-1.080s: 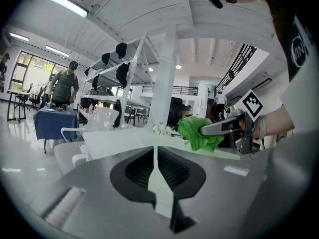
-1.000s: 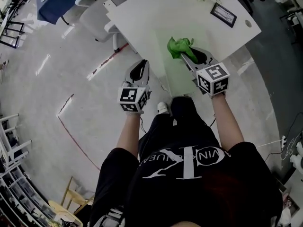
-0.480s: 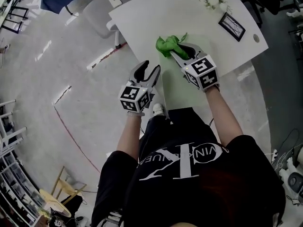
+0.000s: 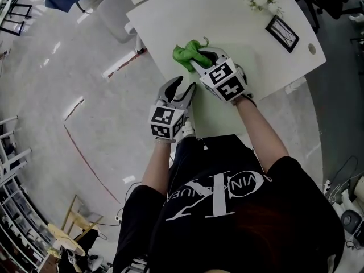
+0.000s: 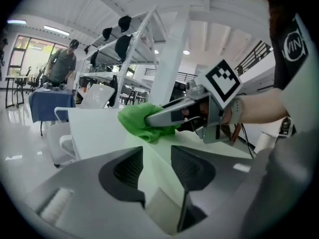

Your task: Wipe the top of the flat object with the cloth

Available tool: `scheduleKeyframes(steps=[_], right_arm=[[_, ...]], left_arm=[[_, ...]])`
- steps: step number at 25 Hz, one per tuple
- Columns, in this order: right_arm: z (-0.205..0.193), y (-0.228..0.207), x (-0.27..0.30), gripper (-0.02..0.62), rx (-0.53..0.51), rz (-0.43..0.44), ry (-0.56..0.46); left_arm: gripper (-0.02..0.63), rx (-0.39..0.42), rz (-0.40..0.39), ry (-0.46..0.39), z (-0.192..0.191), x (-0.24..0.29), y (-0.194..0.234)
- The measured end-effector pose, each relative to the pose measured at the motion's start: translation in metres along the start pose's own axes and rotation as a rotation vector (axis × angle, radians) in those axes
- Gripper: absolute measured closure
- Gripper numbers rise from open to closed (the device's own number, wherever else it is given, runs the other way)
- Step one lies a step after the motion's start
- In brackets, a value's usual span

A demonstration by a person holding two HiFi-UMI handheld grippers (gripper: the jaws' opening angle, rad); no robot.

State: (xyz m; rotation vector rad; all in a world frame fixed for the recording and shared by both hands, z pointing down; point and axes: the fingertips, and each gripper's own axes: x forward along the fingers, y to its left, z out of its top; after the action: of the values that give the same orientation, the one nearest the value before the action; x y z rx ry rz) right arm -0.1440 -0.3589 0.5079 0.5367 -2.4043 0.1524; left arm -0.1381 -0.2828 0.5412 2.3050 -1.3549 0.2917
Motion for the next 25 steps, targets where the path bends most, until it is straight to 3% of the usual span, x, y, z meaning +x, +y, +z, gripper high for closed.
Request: scheduleKeyframes(steps=[6, 17, 25], right_arm=[[-0.008, -0.002, 0.013, 0.486, -0.064, -0.013, 0.089], [-0.031, -0.040, -0.010, 0.488, -0.016, -0.152, 0.156], [-0.061, -0.074, -0.043, 0.488, 0.066, -0.245, 0.181]], left_arm=[[0.515, 0.023, 0.002, -0.004, -0.002, 0.002, -0.012], [0.517, -0.025, 0.004, -0.001, -0.004, 0.000, -0.010], [0.517, -0.010, 0.000, 0.009, -0.004, 0.001, -0.010]])
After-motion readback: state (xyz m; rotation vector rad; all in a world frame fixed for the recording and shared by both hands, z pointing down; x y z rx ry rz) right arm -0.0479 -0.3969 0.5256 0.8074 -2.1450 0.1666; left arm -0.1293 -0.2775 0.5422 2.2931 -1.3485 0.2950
